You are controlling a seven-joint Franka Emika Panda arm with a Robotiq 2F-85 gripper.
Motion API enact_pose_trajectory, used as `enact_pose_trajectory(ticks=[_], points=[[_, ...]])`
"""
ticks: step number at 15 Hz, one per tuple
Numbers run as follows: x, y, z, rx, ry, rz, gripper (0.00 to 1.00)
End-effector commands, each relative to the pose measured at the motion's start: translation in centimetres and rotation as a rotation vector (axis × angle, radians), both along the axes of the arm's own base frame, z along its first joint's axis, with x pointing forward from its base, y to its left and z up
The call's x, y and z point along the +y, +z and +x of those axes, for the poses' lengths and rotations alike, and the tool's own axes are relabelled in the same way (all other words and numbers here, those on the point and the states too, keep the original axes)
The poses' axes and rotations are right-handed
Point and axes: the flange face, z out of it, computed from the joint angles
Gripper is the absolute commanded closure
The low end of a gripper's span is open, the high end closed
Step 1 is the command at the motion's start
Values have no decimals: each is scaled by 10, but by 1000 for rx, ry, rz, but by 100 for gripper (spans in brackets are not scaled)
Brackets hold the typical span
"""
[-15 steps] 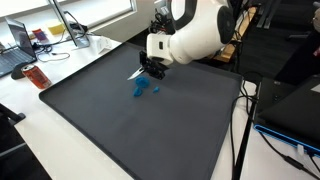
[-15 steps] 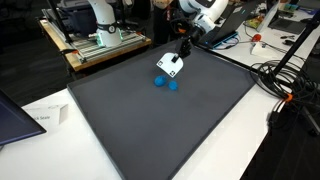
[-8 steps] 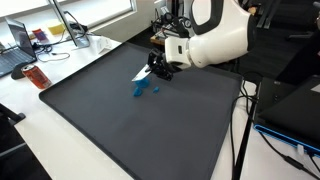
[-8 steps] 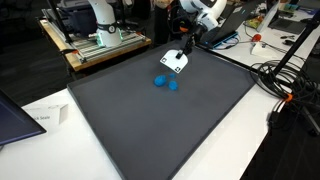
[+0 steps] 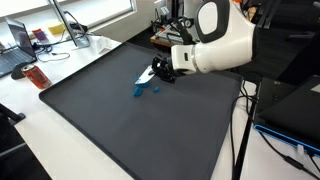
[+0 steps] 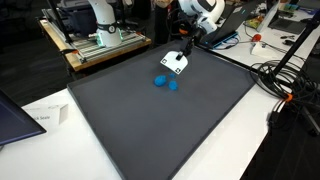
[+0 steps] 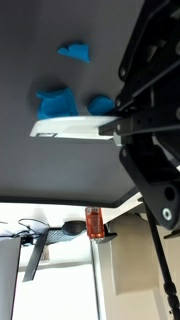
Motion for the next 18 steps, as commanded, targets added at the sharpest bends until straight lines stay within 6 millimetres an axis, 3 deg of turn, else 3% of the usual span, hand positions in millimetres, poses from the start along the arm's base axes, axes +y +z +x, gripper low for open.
enact_pose_trajectory(ticks=[1,6,10,14,18], points=[[-4,20,7,60,8,72,99],[-34,70,23,125,0,201,99],[-61,103,33,205,20,400,99],[-90,120,40,270,57,593,99],[-119,123,40,336,87,793,99]])
